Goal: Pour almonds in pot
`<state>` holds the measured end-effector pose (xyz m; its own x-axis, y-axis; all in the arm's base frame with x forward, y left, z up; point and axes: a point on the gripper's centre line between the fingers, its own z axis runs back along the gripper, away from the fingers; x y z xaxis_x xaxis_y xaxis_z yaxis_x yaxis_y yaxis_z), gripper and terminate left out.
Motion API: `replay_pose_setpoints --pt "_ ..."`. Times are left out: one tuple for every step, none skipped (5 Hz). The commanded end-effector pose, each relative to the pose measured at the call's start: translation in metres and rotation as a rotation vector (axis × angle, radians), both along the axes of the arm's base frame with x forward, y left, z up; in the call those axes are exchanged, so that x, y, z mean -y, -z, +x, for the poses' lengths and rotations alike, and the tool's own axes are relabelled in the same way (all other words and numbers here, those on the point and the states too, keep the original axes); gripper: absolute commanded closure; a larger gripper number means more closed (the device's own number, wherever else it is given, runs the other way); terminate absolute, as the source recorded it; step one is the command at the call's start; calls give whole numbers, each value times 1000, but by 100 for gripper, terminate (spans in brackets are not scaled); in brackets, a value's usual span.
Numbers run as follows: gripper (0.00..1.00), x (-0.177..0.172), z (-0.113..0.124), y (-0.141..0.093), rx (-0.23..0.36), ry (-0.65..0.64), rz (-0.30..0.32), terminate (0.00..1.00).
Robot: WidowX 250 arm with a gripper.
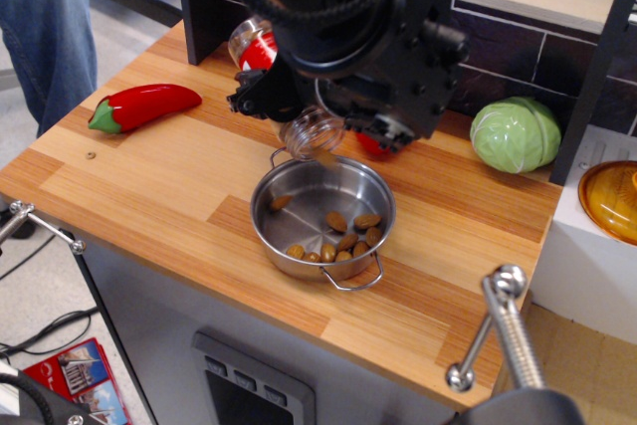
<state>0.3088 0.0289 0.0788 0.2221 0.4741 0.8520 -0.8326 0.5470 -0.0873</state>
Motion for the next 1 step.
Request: replay_pose_setpoints --pt "100 -6 -5 -4 -16 6 -64 100"
